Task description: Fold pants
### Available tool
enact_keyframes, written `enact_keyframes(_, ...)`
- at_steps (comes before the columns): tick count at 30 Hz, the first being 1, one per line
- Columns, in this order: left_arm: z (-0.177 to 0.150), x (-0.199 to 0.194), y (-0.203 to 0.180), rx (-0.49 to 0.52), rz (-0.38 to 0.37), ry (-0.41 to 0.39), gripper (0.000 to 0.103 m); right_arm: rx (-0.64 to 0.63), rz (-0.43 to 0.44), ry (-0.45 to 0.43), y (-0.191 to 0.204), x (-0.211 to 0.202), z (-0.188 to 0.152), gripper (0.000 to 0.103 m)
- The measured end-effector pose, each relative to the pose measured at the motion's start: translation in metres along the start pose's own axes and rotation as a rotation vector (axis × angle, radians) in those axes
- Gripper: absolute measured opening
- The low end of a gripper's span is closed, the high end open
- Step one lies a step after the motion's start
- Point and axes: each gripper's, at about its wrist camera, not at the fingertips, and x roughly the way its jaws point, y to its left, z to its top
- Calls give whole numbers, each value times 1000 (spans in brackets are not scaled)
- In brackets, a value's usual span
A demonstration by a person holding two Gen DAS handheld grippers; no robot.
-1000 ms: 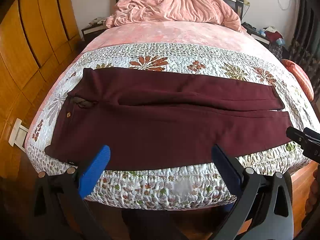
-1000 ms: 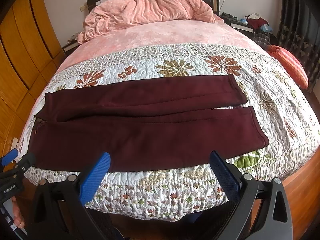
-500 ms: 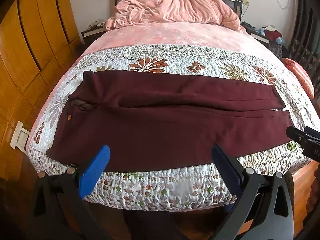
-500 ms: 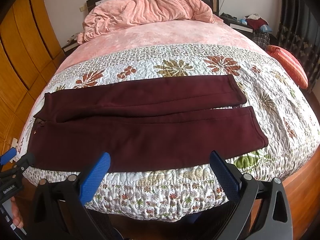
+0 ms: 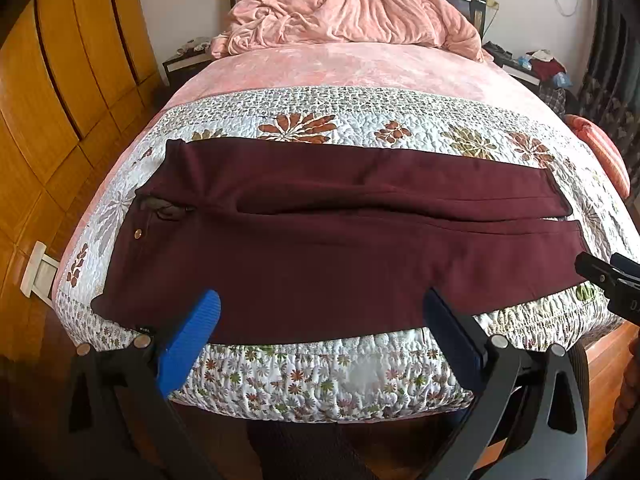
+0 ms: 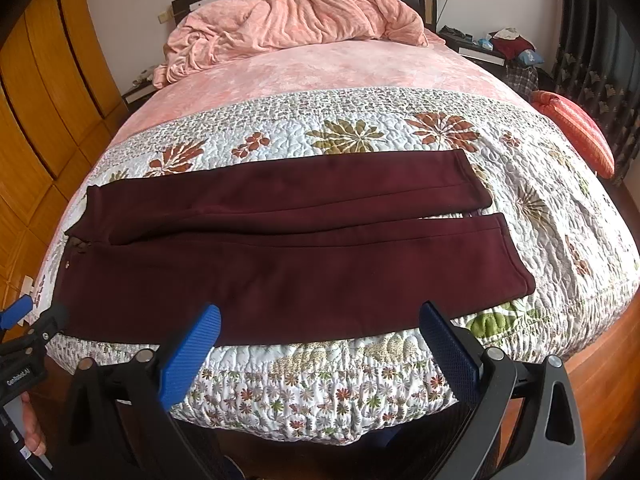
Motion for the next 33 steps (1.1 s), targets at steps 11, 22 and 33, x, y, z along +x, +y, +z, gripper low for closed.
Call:
enact_keyframes(11, 2, 3, 0, 3, 0, 3, 100, 4, -4, -2, -4, 1, 1, 99)
enact_keyframes(22, 2, 3, -3, 6, 5, 1, 100, 4, -4, -2, -4, 1, 1, 99)
enact_keyframes(33, 4, 1, -4, 11, 10, -5, 100, 3, -5, -2, -5, 1, 1, 99)
